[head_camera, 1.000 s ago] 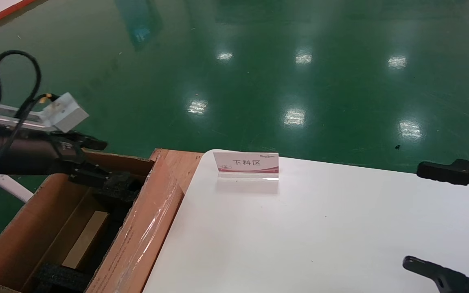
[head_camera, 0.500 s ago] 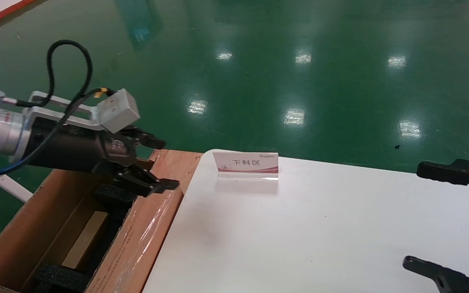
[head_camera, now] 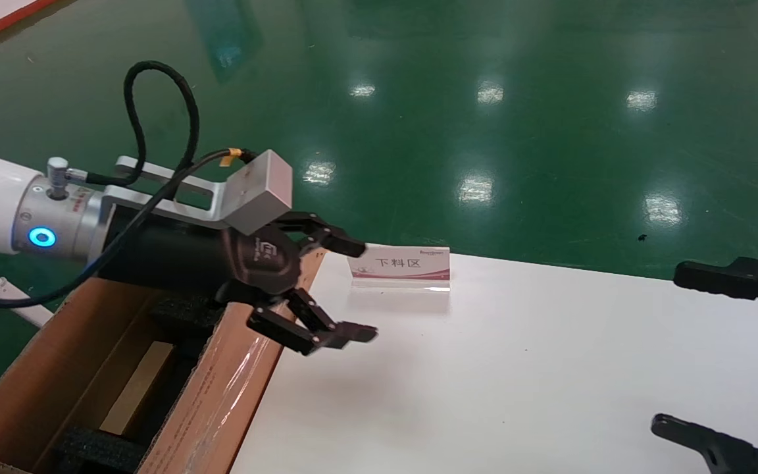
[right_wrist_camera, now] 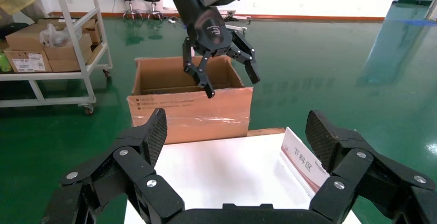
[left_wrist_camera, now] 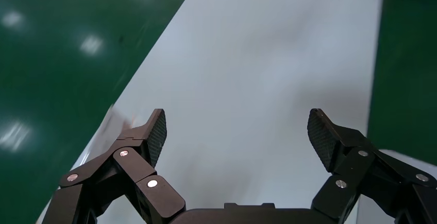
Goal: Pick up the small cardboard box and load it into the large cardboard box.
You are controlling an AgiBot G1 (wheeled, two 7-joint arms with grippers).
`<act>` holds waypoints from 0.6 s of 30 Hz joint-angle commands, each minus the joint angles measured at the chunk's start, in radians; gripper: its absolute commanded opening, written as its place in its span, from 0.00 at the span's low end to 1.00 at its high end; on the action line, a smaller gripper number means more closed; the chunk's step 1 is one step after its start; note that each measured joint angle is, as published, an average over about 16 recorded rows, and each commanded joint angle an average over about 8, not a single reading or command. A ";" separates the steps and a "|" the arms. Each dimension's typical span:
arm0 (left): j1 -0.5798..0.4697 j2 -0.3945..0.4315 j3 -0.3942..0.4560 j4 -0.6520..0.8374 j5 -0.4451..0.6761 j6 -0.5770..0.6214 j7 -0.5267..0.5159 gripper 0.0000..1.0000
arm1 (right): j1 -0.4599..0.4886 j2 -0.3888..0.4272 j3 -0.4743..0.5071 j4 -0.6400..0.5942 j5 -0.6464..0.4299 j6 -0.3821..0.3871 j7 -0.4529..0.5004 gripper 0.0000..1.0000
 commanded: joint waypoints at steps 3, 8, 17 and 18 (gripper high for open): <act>0.104 0.033 -0.124 0.006 -0.035 0.030 0.045 1.00 | 0.000 0.000 0.000 0.000 0.000 0.000 0.000 1.00; 0.234 0.074 -0.280 0.013 -0.079 0.068 0.101 1.00 | 0.000 0.000 0.000 0.000 0.000 0.000 0.000 1.00; 0.467 0.148 -0.559 0.025 -0.157 0.135 0.202 1.00 | 0.000 0.000 -0.001 0.000 0.001 0.000 0.000 1.00; 0.493 0.156 -0.589 0.027 -0.166 0.142 0.213 1.00 | 0.000 0.000 -0.001 0.000 0.001 0.000 0.000 1.00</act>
